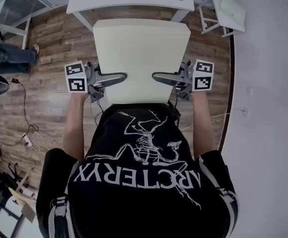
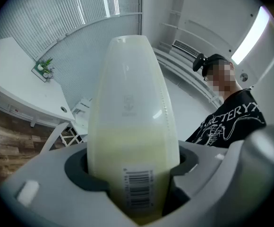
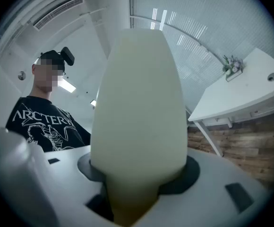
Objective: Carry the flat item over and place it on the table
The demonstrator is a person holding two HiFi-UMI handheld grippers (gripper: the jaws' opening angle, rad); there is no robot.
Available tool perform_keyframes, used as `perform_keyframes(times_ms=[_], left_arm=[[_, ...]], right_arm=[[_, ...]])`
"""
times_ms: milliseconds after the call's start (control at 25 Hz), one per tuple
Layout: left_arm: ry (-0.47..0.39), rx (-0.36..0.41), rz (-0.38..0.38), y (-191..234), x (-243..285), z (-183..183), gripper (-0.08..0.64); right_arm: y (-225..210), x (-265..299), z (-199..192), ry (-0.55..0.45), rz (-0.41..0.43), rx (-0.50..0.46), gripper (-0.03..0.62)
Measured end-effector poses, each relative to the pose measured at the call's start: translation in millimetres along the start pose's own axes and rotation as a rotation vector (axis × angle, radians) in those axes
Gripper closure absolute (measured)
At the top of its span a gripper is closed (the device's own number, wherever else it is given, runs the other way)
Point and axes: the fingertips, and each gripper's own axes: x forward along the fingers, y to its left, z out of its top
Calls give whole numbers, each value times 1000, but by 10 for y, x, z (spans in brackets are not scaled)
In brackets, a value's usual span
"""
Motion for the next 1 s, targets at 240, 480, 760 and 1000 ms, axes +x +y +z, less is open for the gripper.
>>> perform_keyframes(times_ms=[240, 480, 760, 1000], left_arm=[[6, 7, -2, 8, 3, -8, 212], [14, 2, -3, 15, 28, 1, 212], [35, 10, 2, 111, 228, 123, 212], [14, 4, 25, 251, 459, 187, 212]], right_arm=[[-7, -8, -12, -3, 2, -6, 322], [-13, -33, 0, -14, 5, 6, 322], [-135, -205, 128, -35, 7, 2, 322], [-317, -416, 235, -18, 29, 11, 322]])
